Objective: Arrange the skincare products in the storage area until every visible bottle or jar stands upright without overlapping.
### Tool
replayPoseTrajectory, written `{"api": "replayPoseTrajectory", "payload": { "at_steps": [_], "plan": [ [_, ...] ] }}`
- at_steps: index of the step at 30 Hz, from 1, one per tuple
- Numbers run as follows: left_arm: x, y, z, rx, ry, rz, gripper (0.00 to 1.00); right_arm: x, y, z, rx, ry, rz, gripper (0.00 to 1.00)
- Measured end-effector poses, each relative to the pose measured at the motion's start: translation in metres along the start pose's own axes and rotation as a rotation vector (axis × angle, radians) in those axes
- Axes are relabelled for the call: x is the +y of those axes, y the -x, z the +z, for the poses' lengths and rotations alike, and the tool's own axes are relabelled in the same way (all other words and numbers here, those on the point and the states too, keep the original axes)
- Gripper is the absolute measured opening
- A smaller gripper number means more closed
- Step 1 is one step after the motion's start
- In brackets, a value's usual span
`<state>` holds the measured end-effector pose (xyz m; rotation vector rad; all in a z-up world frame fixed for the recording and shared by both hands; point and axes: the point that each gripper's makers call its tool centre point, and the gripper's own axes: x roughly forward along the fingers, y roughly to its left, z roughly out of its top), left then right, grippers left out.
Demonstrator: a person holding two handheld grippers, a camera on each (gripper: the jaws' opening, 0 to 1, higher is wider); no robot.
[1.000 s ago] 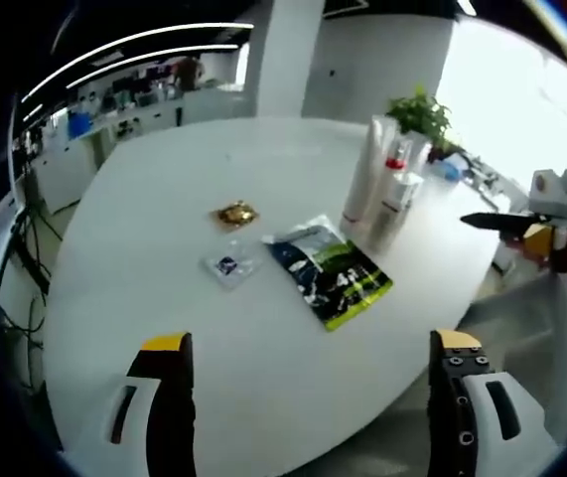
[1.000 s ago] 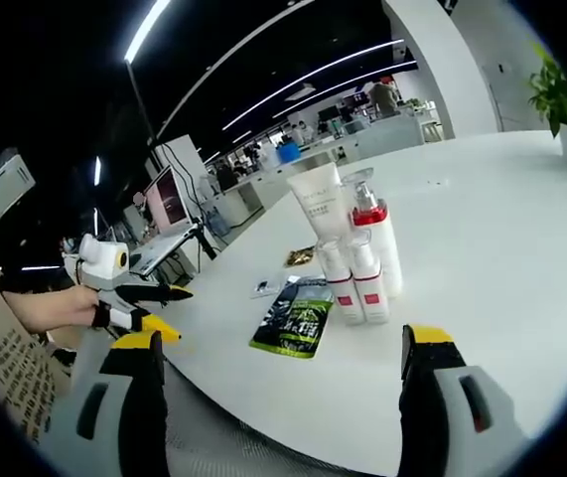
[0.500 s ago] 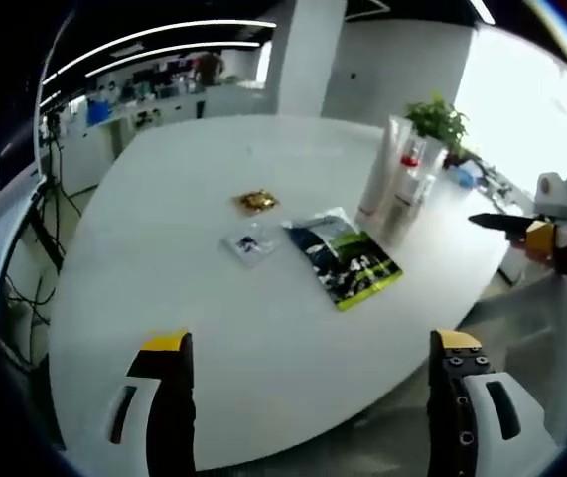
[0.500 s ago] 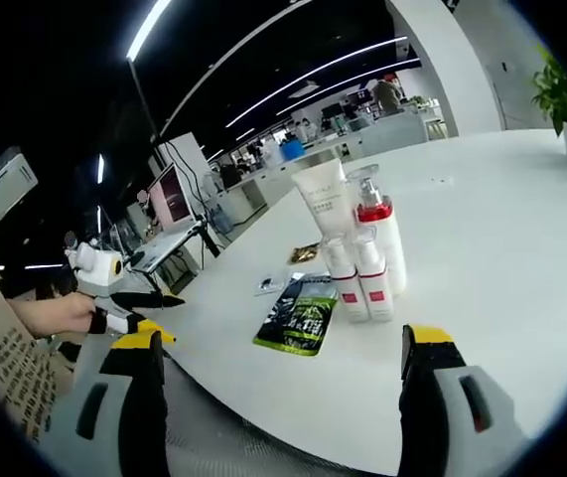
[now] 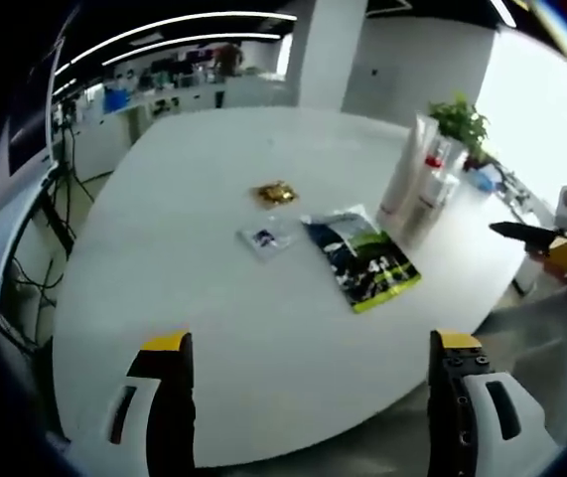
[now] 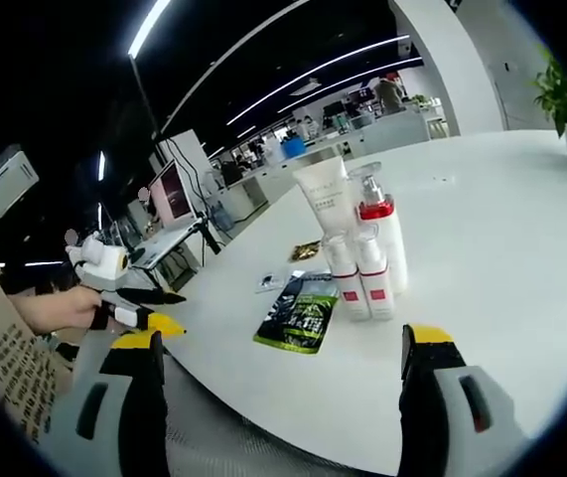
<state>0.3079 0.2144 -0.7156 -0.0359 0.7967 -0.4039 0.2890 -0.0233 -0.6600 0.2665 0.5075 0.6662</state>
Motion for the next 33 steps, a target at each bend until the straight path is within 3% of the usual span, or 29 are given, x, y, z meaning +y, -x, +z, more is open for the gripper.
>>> {"api": "replayPoseTrajectory", "payload": {
  "at_steps": [6,15,26,33],
  "plan": [
    [0.003,-0.011,0.009,0.001,0.043,0.034,0.97,-0.001,0.0,-0.001,0.004,-0.002,-0.002,1.0],
    [0.004,-0.035,0.019,0.032,0.041,0.062,0.93,-0.004,-0.001,0.0,0.008,0.01,-0.016,1.0],
    [0.005,-0.069,0.041,0.047,0.069,0.096,0.82,-0.006,-0.001,-0.002,0.02,0.013,-0.027,1.0],
    [0.012,-0.091,0.052,0.054,0.081,0.15,0.74,-0.007,-0.001,-0.004,0.029,0.007,-0.031,1.0]
  ]
}}
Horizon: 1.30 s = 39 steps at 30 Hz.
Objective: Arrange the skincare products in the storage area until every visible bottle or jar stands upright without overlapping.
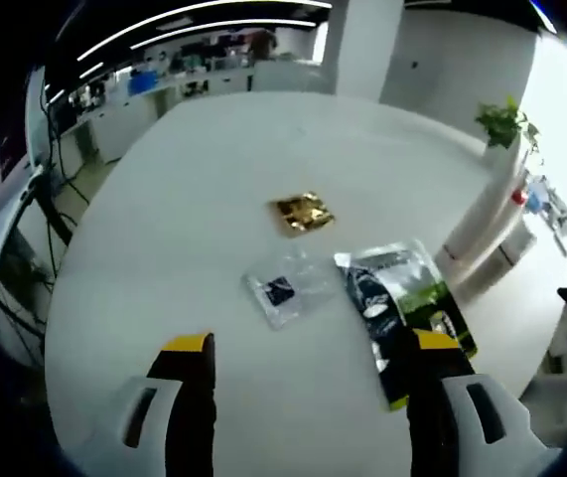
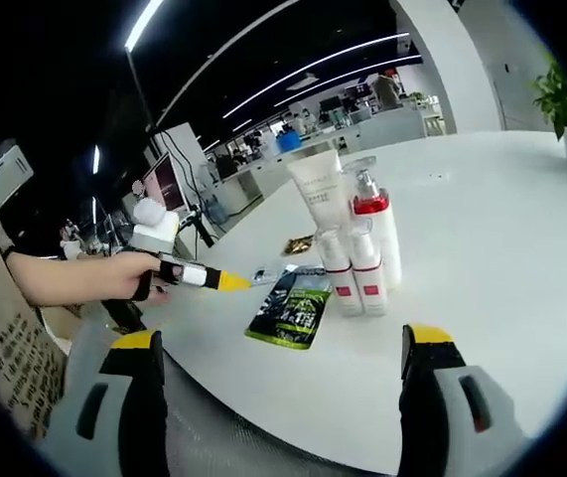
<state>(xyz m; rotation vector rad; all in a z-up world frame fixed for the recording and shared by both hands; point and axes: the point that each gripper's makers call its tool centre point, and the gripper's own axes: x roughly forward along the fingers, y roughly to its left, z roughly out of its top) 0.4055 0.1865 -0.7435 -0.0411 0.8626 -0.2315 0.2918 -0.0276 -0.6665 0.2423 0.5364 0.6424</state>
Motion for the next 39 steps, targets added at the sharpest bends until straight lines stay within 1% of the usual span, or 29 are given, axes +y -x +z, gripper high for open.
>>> {"api": "replayPoseTrajectory", "payload": {
  "at_steps": [3,5,8,13,17,22,26,29,39],
  "plan": [
    [0.003,-0.01,0.004,0.002,0.007,0.027,0.71,-0.002,0.0,0.0,-0.002,-0.01,-0.007,1.0],
    [0.011,-0.023,0.007,0.009,0.01,0.047,0.69,-0.004,0.001,0.0,-0.004,-0.017,-0.012,1.0],
    [0.015,-0.031,0.01,0.01,0.02,0.073,0.67,-0.004,0.001,0.0,-0.006,-0.024,-0.014,1.0],
    [0.02,-0.04,0.01,0.022,0.051,0.102,0.65,-0.007,0.001,0.0,-0.007,-0.034,-0.025,1.0],
    [0.022,-0.044,0.013,0.016,0.077,0.126,0.64,-0.008,0.001,-0.001,-0.004,-0.039,-0.031,1.0],
    [0.02,-0.049,0.018,0.006,0.073,0.136,0.63,-0.009,0.001,-0.002,0.0,-0.044,-0.034,1.0],
    [0.022,-0.051,0.019,0.007,0.064,0.154,0.62,-0.009,0.001,-0.002,0.002,-0.049,-0.036,1.0],
    [0.022,-0.053,0.02,0.004,0.072,0.16,0.62,-0.01,0.001,-0.002,0.002,-0.052,-0.038,1.0],
    [0.026,-0.058,0.017,0.02,0.047,0.191,0.6,-0.012,0.001,-0.002,-0.002,-0.06,-0.044,1.0]
  ]
}}
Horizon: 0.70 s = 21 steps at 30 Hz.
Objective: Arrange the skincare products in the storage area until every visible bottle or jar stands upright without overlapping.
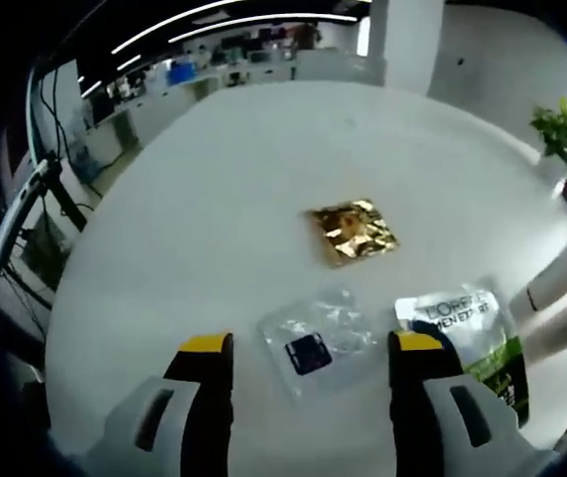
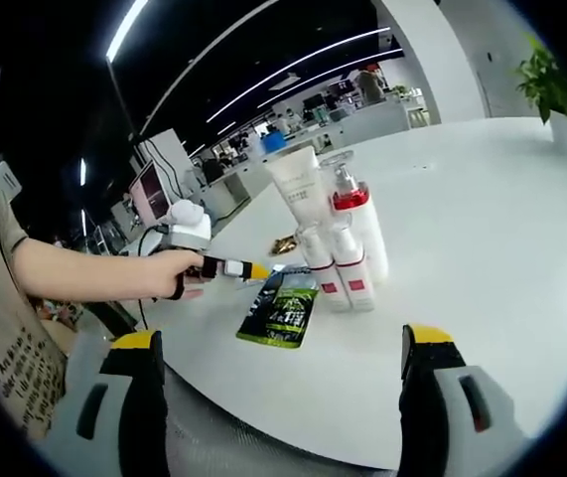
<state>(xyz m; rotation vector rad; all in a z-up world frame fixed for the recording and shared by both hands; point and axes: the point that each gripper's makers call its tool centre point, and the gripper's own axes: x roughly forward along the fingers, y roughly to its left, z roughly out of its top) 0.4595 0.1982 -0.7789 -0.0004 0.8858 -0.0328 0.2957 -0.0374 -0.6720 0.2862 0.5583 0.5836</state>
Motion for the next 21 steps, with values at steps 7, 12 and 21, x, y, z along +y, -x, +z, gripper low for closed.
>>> {"api": "replayPoseTrajectory", "payload": {
  "at_steps": [7,12,21],
  "plan": [
    [-0.0009,-0.0007,0.002,-0.009,-0.017,-0.01,0.57,-0.0002,0.0,0.0004,-0.001,0.001,-0.002,1.0],
    [-0.0048,-0.0002,0.0032,-0.014,-0.048,-0.037,0.45,-0.0008,0.0002,0.0006,-0.002,0.0,-0.004,1.0],
    [-0.0044,0.0004,0.0041,-0.016,-0.067,-0.057,0.38,-0.0017,0.0007,0.0009,-0.004,0.005,-0.009,1.0]
  ]
}}
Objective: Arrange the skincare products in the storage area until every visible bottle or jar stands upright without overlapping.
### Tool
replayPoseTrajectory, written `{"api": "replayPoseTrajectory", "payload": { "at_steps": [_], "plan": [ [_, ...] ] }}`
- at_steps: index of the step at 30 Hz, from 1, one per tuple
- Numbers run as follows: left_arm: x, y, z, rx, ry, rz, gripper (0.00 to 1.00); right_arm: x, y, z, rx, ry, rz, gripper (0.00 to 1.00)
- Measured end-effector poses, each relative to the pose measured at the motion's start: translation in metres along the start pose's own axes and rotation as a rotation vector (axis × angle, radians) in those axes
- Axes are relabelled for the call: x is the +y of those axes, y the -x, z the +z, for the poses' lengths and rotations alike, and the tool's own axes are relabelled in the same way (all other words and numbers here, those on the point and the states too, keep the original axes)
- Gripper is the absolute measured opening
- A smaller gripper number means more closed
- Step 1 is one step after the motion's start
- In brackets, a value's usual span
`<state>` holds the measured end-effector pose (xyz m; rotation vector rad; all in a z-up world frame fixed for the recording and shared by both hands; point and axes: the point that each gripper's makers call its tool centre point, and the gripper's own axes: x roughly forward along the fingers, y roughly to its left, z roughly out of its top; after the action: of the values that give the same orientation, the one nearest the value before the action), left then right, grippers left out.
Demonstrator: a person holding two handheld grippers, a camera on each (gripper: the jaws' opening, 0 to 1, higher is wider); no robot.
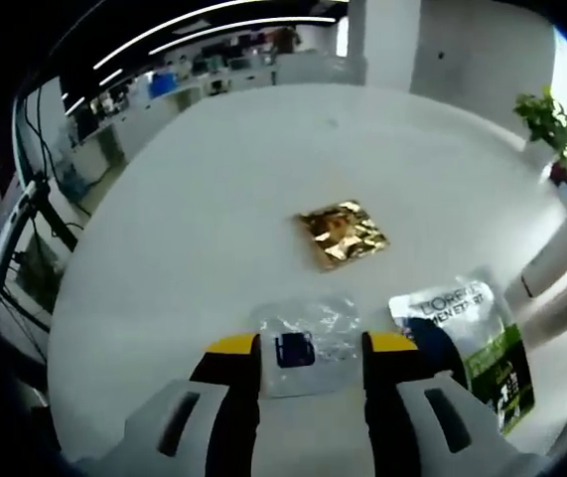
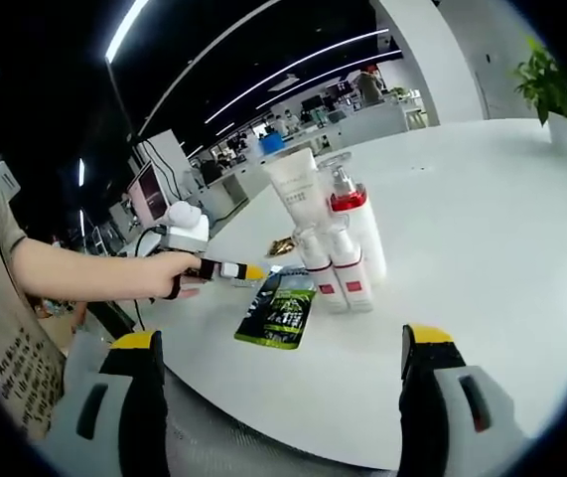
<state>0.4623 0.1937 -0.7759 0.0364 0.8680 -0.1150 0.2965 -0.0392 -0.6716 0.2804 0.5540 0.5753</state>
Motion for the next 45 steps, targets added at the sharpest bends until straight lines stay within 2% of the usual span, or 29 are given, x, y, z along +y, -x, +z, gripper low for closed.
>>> {"api": "replayPoseTrajectory", "payload": {
  "at_steps": [12,25,36,45],
  "plan": [
    [-0.001,0.011,0.009,-0.039,0.029,-0.019,0.38,0.002,0.0,0.0,0.001,0.009,0.003,1.0],
    [0.003,0.024,0.001,-0.029,0.055,-0.015,0.38,0.003,0.0,0.002,-0.007,0.026,0.004,1.0],
    [-0.001,0.042,-0.013,-0.023,0.089,-0.01,0.38,0.004,0.001,0.003,-0.016,0.038,0.007,1.0],
    [-0.004,0.051,-0.027,-0.002,0.082,-0.013,0.38,0.005,0.001,0.005,-0.025,0.042,0.01,1.0]
  ]
}}
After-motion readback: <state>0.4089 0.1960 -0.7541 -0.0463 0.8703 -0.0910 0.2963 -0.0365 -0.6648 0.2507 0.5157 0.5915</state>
